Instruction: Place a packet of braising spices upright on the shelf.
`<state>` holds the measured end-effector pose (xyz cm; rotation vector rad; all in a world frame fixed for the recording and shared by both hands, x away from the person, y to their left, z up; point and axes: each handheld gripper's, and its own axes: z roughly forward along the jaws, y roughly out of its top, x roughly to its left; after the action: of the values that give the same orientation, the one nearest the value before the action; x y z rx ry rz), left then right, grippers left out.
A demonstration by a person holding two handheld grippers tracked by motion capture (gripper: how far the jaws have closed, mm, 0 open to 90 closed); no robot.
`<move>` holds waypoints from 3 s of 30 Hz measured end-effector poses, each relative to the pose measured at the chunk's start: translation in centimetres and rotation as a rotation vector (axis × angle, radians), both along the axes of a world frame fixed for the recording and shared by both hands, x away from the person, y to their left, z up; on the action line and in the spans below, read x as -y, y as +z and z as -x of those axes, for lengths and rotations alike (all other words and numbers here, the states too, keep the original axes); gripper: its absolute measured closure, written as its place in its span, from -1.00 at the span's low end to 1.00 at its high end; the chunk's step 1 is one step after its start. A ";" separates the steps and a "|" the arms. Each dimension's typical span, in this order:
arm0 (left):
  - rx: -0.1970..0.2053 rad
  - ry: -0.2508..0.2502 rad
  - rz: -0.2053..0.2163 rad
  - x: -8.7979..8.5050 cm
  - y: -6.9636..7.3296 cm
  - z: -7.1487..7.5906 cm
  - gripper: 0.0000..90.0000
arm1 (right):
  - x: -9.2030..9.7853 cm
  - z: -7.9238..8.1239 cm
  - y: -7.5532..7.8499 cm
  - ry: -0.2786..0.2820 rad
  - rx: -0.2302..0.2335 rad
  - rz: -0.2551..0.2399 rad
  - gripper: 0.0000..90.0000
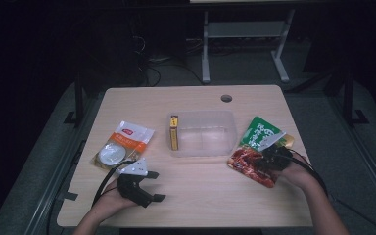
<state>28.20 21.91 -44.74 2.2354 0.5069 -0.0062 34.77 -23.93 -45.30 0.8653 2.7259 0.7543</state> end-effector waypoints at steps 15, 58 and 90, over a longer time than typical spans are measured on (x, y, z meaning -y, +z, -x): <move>-0.005 0.006 0.003 -0.1 -0.1 -0.2 -0.68 | 4.8 -7.3 0.4 -0.344 0.125 -0.029 1.00; -0.005 -0.012 -0.003 0.2 -0.1 0.0 -0.68 | 4.2 -4.3 -0.4 -0.226 0.066 0.023 1.00; 0.001 -0.008 -0.009 0.2 0.1 0.0 -0.68 | -7.2 3.2 0.3 0.248 -0.005 0.050 1.00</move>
<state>28.17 21.73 -44.68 2.2458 0.4984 -0.0066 31.60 -16.75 -44.98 0.5253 2.8766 0.7240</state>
